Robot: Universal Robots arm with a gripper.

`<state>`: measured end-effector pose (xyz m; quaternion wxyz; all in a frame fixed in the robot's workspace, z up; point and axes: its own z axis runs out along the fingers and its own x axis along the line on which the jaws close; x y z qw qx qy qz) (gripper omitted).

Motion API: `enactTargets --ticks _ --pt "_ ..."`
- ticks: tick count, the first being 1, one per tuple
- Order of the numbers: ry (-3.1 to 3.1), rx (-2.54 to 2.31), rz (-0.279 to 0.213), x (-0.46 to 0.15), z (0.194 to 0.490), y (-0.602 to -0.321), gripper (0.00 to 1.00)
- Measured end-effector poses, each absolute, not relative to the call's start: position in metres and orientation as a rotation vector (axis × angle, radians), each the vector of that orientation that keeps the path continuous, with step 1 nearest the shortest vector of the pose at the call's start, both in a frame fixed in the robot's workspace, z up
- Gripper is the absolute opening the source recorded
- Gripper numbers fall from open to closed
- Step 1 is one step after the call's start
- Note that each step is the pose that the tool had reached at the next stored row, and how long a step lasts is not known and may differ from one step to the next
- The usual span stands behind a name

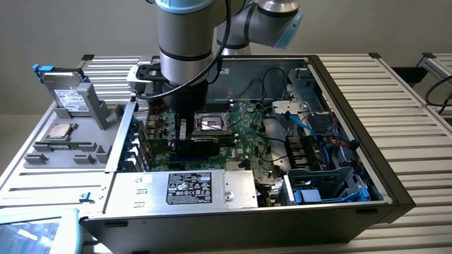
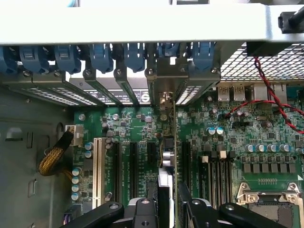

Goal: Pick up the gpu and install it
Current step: 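Insert the gpu into the slot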

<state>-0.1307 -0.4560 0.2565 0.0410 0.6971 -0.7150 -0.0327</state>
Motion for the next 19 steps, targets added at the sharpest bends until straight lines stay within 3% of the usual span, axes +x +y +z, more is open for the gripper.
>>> enactTargets --ticks 19 --pt "-2.186 2.139 -0.100 -0.1316 0.2539 -0.4560 0.28"
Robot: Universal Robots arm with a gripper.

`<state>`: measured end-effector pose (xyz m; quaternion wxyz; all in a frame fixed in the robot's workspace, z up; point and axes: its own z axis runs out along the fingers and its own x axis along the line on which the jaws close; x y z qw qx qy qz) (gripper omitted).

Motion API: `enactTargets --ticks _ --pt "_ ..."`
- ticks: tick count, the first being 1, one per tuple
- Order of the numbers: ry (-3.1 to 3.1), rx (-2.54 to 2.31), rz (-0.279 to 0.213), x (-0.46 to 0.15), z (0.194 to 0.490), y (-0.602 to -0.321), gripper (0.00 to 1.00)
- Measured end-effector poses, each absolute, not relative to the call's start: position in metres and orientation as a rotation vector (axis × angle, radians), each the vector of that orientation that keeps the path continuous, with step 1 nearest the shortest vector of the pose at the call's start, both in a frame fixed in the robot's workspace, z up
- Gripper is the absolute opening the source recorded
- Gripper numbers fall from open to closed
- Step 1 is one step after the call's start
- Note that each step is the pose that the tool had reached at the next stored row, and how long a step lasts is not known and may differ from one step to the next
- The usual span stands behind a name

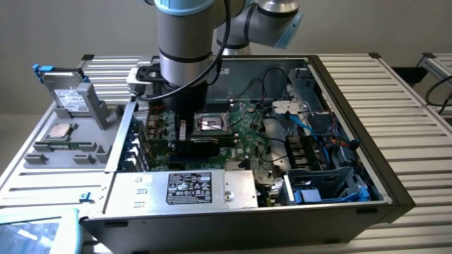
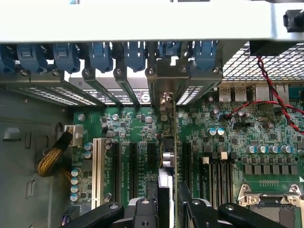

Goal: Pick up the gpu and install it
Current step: 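Insert the gpu into the slot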

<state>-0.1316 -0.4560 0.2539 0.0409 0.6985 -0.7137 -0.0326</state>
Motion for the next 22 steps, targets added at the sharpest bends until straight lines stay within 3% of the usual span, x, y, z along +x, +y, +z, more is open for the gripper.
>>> enactTargets --ticks 22 --pt "-2.186 2.139 -0.100 -0.1366 0.2513 -0.4561 0.28"
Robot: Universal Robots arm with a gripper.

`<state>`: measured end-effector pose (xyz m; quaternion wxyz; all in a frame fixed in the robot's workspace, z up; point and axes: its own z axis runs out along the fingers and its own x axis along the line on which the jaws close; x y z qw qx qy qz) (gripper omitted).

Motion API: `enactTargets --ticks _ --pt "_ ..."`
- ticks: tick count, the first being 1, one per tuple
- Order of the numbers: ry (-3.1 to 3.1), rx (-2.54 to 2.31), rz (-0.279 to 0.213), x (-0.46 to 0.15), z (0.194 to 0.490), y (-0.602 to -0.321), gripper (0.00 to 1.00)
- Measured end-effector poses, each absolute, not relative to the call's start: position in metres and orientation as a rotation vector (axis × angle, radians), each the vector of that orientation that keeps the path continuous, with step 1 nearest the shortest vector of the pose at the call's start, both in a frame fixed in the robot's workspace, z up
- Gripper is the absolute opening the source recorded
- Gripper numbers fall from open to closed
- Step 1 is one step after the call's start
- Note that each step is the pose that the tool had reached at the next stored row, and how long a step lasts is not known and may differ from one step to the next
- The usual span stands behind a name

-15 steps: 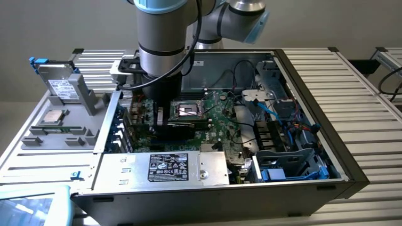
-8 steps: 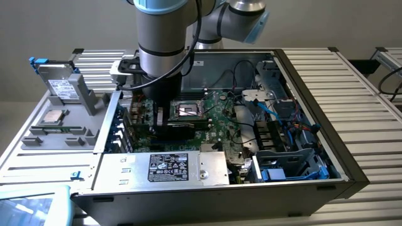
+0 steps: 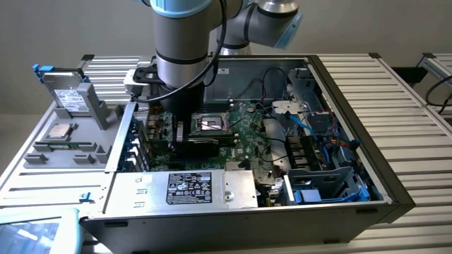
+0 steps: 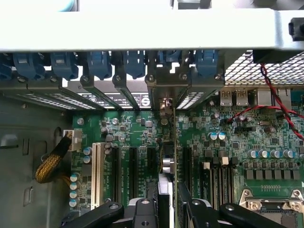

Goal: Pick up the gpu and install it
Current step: 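Insert the gpu into the slot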

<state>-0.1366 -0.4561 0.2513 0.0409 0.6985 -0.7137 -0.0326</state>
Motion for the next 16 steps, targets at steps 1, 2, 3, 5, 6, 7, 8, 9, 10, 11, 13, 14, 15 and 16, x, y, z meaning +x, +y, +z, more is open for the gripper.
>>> enactTargets --ticks 1,2,3,5,6,7,8,9,10,11,13,14,15,16 --pt "-2.186 2.139 -0.100 -0.1366 0.2513 -0.4561 0.28" --pt "-2.185 2.139 -0.100 -0.1366 0.2513 -0.4561 0.28" --pt "-2.185 2.139 -0.100 -0.1366 0.2512 -0.4561 0.28" --pt "-2.185 2.139 -0.100 -0.1366 0.2511 -0.4561 0.28" --pt "-2.185 2.139 -0.100 -0.1365 0.2502 -0.4561 0.28" --pt "-2.185 2.139 -0.100 -0.1366 0.2494 -0.4561 0.28" --pt "-2.185 2.139 -0.100 -0.1366 0.2493 -0.4561 0.28" --pt "-2.185 2.139 -0.100 -0.1366 0.2493 -0.4561 0.28" --pt "-2.185 2.139 -0.100 -0.1366 0.2492 -0.4561 0.28" --pt "-2.185 2.139 -0.100 -0.1366 0.2492 -0.4561 0.28" --pt "-2.185 2.139 -0.100 -0.1366 0.2492 -0.4561 0.28" --pt "-2.186 2.139 -0.100 -0.1366 0.2491 -0.4561 0.28" --pt "-2.186 2.139 -0.100 -0.1366 0.2491 -0.4561 0.28" --pt "-2.186 2.139 -0.100 -0.1366 0.2491 -0.4561 0.28"
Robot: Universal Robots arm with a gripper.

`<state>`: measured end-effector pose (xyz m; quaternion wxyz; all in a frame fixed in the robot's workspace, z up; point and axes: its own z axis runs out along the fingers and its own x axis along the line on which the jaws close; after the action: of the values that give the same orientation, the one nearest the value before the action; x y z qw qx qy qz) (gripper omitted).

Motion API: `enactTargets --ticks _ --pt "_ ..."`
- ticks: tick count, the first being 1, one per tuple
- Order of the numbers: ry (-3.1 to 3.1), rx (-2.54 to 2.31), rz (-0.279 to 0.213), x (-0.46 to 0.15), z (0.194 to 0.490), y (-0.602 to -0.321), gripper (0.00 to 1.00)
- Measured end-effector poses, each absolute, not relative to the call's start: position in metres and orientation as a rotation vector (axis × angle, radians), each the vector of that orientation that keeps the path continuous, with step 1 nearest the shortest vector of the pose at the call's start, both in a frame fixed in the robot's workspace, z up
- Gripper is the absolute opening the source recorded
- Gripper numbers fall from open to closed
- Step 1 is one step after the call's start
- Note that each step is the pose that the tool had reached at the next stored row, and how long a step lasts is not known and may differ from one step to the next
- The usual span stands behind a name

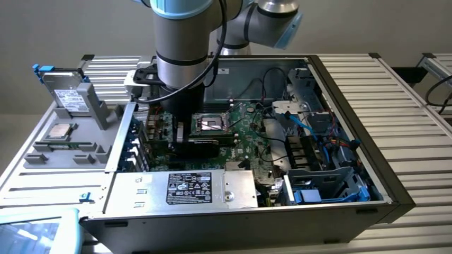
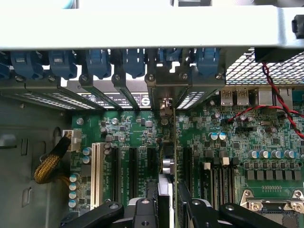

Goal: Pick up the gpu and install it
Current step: 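Insert the gpu into the slot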

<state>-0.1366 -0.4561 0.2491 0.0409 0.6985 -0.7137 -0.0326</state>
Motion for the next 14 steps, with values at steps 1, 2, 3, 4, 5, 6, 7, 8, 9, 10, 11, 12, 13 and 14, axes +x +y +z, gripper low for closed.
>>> enactTargets --ticks 1,2,3,4,5,6,7,8,9,10,11,12,13,14 --pt "-2.186 2.139 -0.100 -0.1366 0.2491 -0.4561 0.28" --pt "-2.186 2.139 -0.100 -0.1366 0.2491 -0.4561 0.28" --pt "-2.185 2.139 -0.100 -0.1366 0.2491 -0.4561 0.28" --pt "-2.185 2.139 -0.100 -0.1366 0.2491 -0.4561 0.28" --pt "-2.186 2.139 -0.100 -0.1366 0.2491 -0.4561 0.28" --pt "-2.186 2.139 -0.100 -0.1366 0.2491 -0.4561 0.28" --pt "-2.186 2.139 -0.100 -0.1366 0.2491 -0.4561 0.28" --pt "-2.186 2.139 -0.100 -0.1366 0.2491 -0.4561 0.28" --pt "-2.185 2.139 -0.100 -0.1366 0.2491 -0.4561 0.28" --pt "-2.186 2.139 -0.100 -0.1366 0.2491 -0.4561 0.28" --pt "-2.185 2.139 -0.100 -0.1366 0.2492 -0.4561 0.28" --pt "-2.185 2.139 -0.100 -0.1366 0.2491 -0.4561 0.28" --pt "-2.185 2.139 -0.100 -0.1366 0.2492 -0.4561 0.28" --pt "-2.185 2.139 -0.100 -0.1366 0.2491 -0.4561 0.28"
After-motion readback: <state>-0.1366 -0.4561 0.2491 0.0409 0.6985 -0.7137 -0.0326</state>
